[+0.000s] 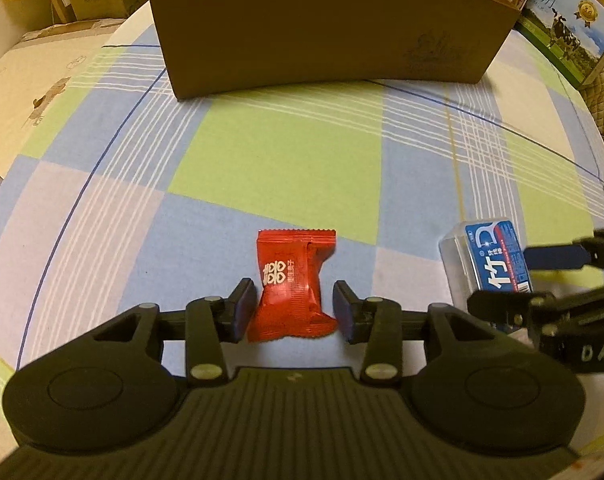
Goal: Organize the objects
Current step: 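Lift the red packet and toothpick case and carry both over the brown box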
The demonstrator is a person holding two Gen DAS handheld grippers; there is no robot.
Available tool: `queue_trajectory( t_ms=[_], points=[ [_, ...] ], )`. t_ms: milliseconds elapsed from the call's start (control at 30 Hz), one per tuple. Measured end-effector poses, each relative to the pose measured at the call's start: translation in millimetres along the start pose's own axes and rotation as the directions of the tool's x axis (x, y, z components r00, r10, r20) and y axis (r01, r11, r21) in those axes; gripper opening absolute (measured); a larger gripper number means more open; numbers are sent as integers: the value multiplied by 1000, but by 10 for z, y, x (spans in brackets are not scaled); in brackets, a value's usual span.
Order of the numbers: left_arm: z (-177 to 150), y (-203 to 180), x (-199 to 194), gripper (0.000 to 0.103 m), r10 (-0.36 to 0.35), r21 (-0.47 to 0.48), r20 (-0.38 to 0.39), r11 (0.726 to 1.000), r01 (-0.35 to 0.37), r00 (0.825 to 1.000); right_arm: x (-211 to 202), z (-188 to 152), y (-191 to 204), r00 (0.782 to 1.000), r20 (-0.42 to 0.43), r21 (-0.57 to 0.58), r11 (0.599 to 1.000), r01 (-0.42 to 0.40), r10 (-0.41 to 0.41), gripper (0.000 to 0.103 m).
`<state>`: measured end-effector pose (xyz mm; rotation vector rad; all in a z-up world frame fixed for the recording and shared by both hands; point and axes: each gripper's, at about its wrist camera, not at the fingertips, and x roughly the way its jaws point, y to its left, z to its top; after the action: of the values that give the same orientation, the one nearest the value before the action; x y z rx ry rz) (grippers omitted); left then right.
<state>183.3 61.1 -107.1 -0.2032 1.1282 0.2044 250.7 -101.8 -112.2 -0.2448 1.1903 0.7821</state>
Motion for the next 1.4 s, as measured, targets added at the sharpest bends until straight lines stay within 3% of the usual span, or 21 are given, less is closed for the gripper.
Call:
queue_trajectory(
  t_ms=[300,400,533,1400],
  points=[
    [30,24,23,41,44,-24,-6,999,-44,999,42,-29,108,997,41,0,998,60,-60,69],
    [11,64,8,41,52,-29,-10,998,-52,999,81,-54,117,997,36,-4,998,64,-63,60],
    [-3,72,-1,41,58,-33,-11,998,-58,998,82,-70,115,996,49,-8,998,70,-69,58],
    [36,-8,-60,35,21,29,1,999,-21,1000,-15,-26,44,997,77,5,1000,23,-23,55]
  ],
)
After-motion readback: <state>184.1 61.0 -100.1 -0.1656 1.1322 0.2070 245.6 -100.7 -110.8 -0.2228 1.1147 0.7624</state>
